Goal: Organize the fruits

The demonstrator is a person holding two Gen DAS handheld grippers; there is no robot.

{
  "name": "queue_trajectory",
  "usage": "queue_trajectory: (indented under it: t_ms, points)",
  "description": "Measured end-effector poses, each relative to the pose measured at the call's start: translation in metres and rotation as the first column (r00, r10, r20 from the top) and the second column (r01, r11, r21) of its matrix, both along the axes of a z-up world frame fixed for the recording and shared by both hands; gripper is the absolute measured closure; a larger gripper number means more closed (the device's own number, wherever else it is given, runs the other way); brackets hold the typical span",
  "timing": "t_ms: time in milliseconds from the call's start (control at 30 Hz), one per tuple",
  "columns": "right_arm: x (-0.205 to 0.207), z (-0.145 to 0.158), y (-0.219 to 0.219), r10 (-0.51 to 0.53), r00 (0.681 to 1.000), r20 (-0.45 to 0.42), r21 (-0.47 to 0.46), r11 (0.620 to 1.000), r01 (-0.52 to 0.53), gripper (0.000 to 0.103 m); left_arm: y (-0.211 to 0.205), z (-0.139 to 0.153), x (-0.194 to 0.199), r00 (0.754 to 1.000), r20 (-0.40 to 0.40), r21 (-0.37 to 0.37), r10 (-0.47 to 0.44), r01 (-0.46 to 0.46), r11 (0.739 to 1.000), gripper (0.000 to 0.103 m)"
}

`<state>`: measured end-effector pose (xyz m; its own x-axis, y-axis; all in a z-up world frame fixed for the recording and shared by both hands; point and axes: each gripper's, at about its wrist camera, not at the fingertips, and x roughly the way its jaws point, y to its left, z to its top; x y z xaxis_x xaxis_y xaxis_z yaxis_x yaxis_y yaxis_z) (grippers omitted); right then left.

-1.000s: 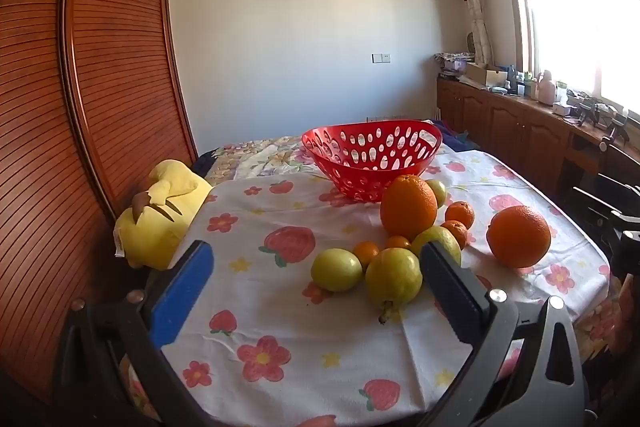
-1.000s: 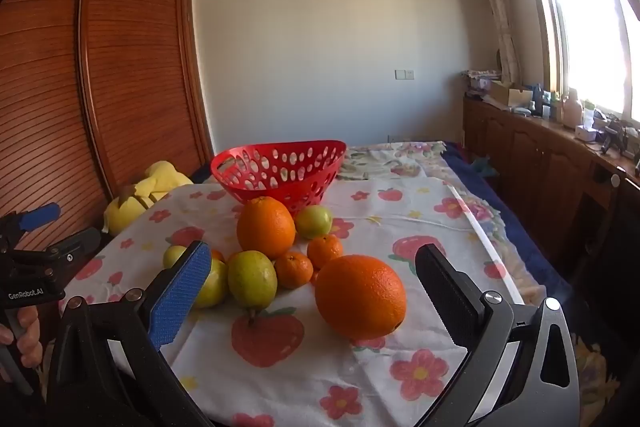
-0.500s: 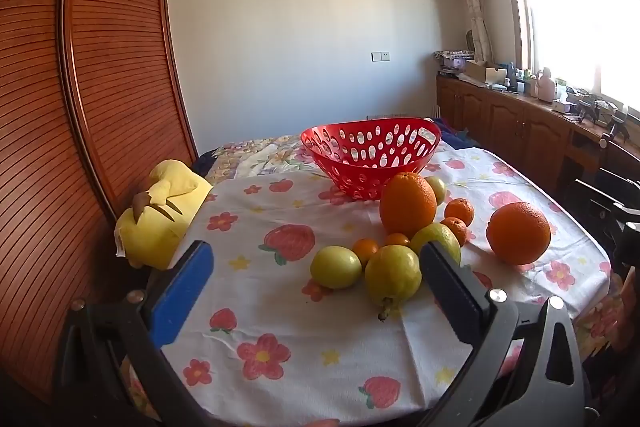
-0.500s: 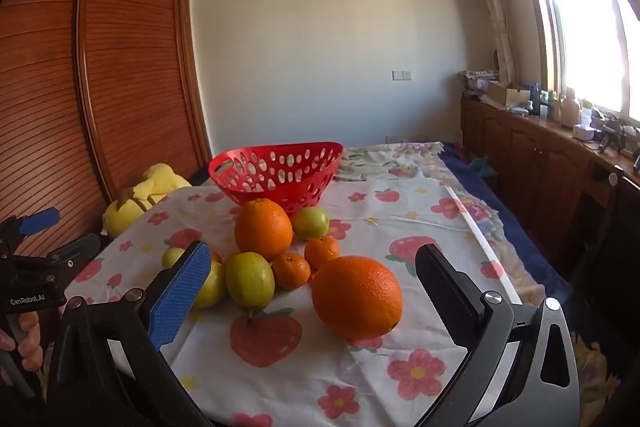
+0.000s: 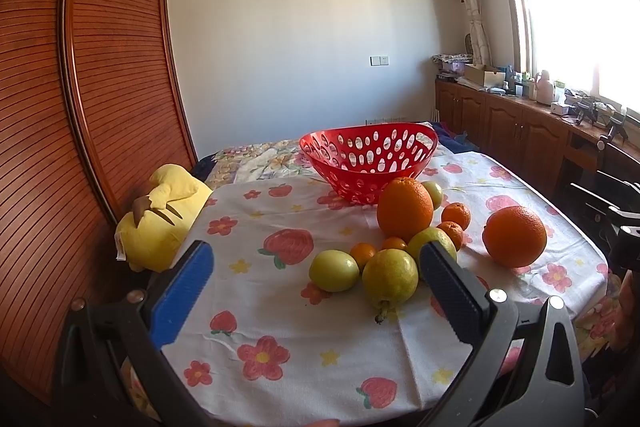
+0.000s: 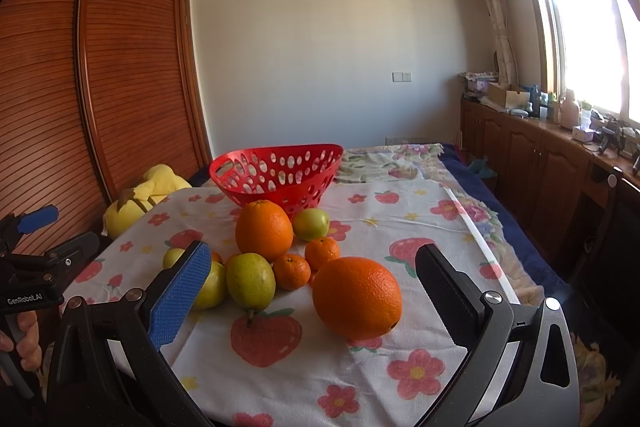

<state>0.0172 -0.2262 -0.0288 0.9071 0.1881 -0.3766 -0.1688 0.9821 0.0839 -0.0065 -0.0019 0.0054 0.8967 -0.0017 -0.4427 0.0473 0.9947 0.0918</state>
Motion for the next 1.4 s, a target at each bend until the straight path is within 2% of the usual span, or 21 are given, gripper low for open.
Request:
queue_trajectory:
  t_ms: [1400]
  points:
    - [-0.002,0.005,0.000,0.000,1.000,0.008,-0.001,1.000,0.000,0.000,-0.007,0.012,-0.011,0.999,0.032,0.008,-0.013,0.013,1.000,0.000]
